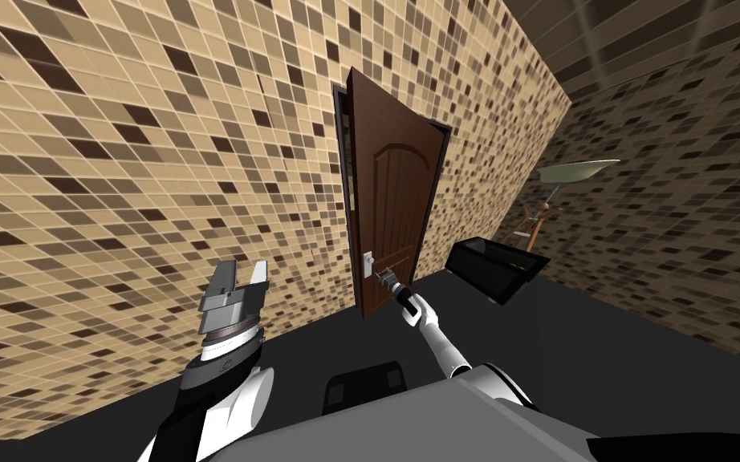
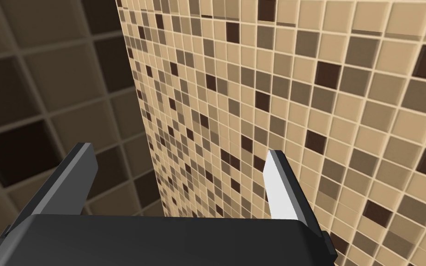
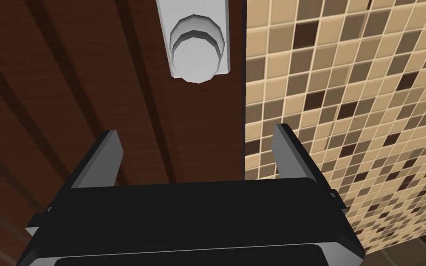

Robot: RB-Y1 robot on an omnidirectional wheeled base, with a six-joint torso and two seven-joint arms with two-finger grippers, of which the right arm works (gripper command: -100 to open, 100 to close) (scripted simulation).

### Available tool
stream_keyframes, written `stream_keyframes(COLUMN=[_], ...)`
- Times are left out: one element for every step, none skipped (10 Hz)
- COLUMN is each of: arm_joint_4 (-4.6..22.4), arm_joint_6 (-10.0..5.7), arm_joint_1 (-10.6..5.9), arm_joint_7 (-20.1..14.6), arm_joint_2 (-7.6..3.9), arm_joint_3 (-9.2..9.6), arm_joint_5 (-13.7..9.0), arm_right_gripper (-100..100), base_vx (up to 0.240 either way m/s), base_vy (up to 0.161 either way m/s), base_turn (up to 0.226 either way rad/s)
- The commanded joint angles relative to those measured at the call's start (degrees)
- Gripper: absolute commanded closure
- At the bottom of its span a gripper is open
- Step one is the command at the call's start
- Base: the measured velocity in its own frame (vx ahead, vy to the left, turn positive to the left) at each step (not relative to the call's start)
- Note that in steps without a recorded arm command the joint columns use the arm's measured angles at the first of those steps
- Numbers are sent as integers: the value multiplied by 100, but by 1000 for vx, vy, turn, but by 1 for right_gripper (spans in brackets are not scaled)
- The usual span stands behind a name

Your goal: Pull the door open

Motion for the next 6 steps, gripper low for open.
stream_keyframes(arm_joint_4=[-34, -22, 81, 118, 157, 242], arm_joint_6=[-30, -17, -129, -167, -207, -294], arm_joint_1=[26, 18, 11, 8, 4, -3], arm_joint_7=[185, 107, 108, 100, 91, 72], arm_joint_2=[-2, 1, -145, -195, -250, -368], arm_joint_3=[-15, -9, -120, -158, -200, -288], arm_joint_5=[168, 101, 42, 17, -10, -67], arm_right_gripper=[-100, -100, -100, -100, -100, -100], base_vx=[-16, -7, 85, 162, 160, 166], base_vy=[-5, -1, 83, 144, 134, 157], base_turn=[-49, -10, 108, 111, 67, 122])
